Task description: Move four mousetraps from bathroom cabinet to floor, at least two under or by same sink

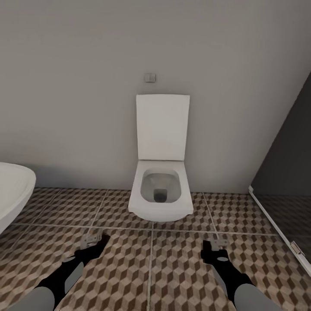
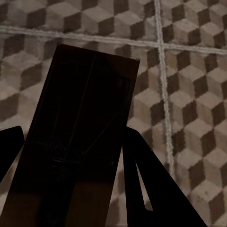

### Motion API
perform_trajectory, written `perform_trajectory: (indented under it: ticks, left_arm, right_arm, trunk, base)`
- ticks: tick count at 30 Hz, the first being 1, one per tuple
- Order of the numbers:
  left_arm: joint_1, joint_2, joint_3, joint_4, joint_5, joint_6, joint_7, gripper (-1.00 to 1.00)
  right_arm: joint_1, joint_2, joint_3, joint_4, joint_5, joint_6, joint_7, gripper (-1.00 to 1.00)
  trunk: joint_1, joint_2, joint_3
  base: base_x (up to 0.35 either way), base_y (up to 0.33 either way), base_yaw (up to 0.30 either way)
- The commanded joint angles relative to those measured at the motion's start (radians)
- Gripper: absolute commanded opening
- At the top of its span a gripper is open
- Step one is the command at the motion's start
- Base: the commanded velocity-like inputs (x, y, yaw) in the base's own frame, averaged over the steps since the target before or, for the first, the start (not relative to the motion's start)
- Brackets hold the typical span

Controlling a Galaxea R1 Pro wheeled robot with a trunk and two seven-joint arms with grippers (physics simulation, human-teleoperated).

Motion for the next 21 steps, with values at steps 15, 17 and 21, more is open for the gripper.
perform_trajectory:
  ticks: [15, 17, 21]
  left_arm:
    - [0.0, 0.001, -0.005, -0.002, 0.009, 0.001, 0.002, -1.0]
    - [0.0, 0.001, -0.005, -0.002, 0.009, 0.0, 0.002, -1.0]
    - [0.0, 0.001, -0.005, -0.002, 0.009, -0.001, 0.002, -1.0]
  right_arm:
    - [0.0, 0.001, -0.005, -0.003, 0.008, 0.004, -0.001, -1.0]
    - [0.0, 0.001, -0.005, -0.003, 0.008, 0.004, -0.001, -1.0]
    - [0.0, 0.001, -0.005, -0.004, 0.008, 0.003, -0.001, -1.0]
  trunk:
    - [0.006, -0.004, -0.059]
    - [0.007, -0.004, -0.067]
    - [0.009, -0.005, -0.082]
  base:
    - [0.0, 0.0, 0.0]
    - [0.0, 0.0, 0.0]
    - [0.0, 0.0, 0.0]
